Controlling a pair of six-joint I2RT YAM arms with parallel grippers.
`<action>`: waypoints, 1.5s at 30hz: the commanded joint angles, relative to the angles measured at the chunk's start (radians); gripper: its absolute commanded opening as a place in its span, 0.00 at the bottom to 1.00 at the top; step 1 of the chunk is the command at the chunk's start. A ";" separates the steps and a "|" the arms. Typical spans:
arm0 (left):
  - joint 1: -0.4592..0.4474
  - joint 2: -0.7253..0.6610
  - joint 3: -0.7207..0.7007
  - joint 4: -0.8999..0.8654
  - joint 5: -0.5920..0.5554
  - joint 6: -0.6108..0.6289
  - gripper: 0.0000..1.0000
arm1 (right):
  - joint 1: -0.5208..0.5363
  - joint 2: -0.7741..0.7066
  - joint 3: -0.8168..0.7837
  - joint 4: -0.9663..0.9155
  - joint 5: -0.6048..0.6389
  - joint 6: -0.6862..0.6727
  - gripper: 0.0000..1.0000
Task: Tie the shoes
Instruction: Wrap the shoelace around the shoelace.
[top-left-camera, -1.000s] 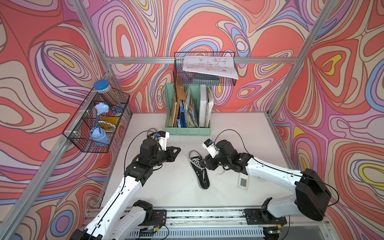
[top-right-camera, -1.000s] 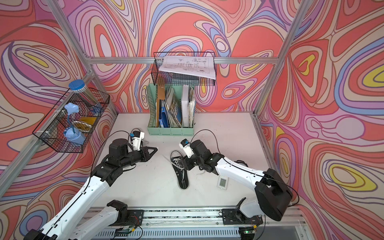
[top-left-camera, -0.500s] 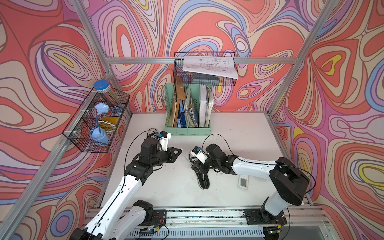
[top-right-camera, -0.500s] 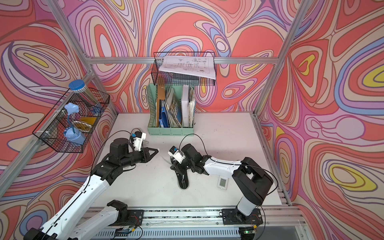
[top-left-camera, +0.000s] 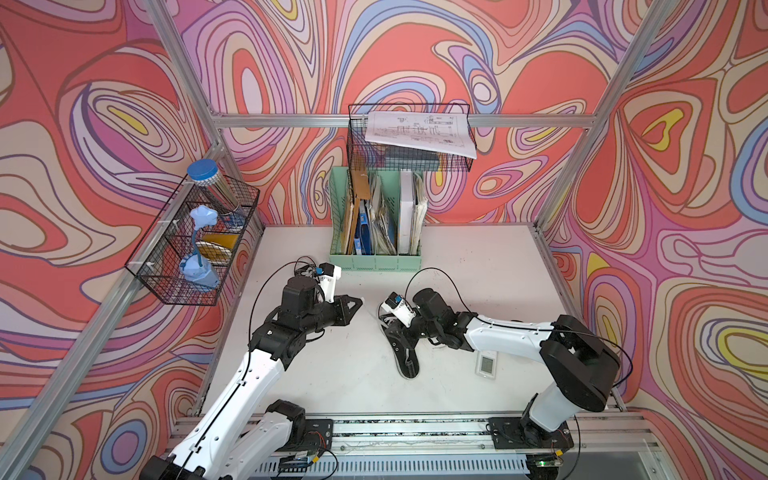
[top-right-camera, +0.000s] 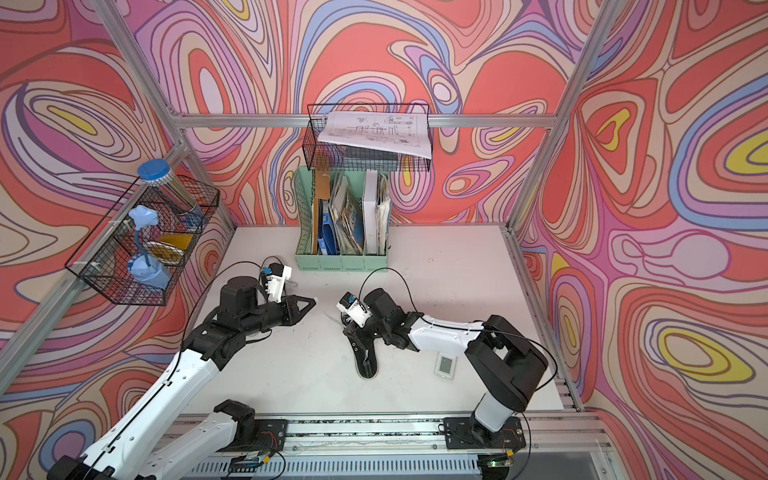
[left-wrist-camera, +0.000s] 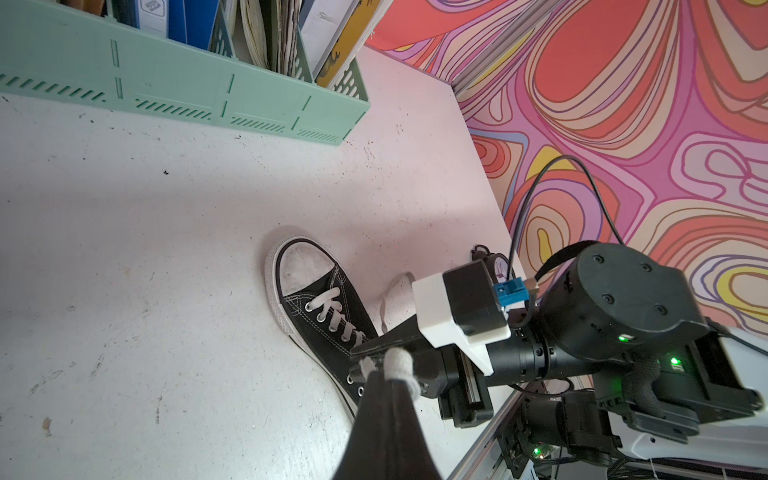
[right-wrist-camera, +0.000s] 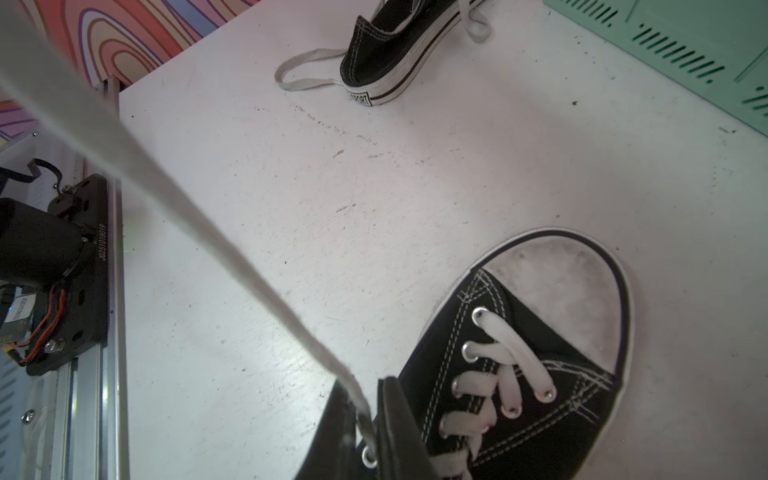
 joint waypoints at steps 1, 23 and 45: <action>-0.003 -0.001 0.020 -0.030 -0.018 0.023 0.00 | 0.005 -0.022 -0.010 0.006 0.022 0.002 0.08; -0.230 0.232 -0.410 0.391 -0.092 -0.009 0.00 | -0.130 -0.090 -0.016 -0.040 -0.112 0.114 0.02; -0.290 0.214 -0.311 0.223 -0.145 0.207 0.64 | -0.157 -0.089 -0.039 -0.052 -0.157 0.147 0.02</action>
